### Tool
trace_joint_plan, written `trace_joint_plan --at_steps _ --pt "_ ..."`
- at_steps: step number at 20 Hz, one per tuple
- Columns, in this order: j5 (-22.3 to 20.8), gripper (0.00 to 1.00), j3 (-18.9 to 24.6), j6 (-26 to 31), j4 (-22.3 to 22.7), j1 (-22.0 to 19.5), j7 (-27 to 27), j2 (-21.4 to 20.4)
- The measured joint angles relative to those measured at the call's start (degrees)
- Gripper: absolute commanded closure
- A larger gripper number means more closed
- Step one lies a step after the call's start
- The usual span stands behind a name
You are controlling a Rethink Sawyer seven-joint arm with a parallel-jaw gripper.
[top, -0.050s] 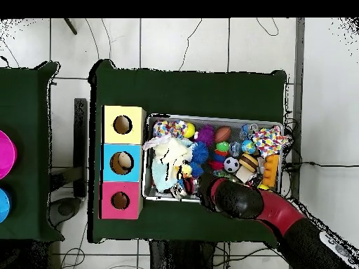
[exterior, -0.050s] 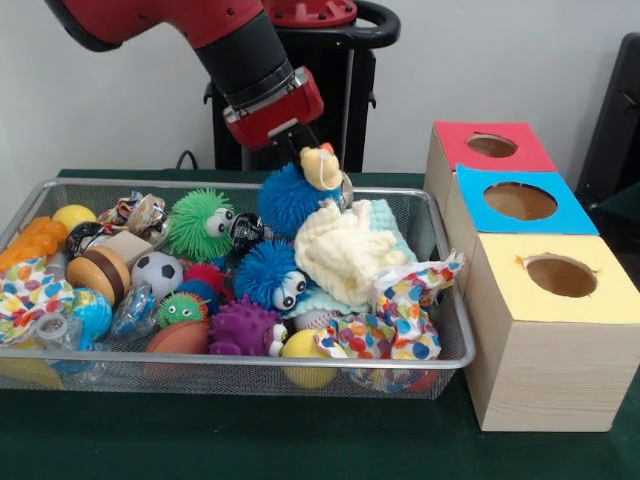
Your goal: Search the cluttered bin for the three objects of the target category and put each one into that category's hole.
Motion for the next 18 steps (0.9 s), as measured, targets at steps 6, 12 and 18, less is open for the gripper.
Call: trace_joint_plan --at_steps 6,12,18 --pt "-0.05 1.0 4.1 1.0 1.23 -2.1 0.0 2.53" --pt "-0.05 1.0 6.64 1.07 1.26 -2.25 0.0 3.79" --pt "-0.09 1.0 10.91 2.53 1.32 -3.71 0.0 3.82"
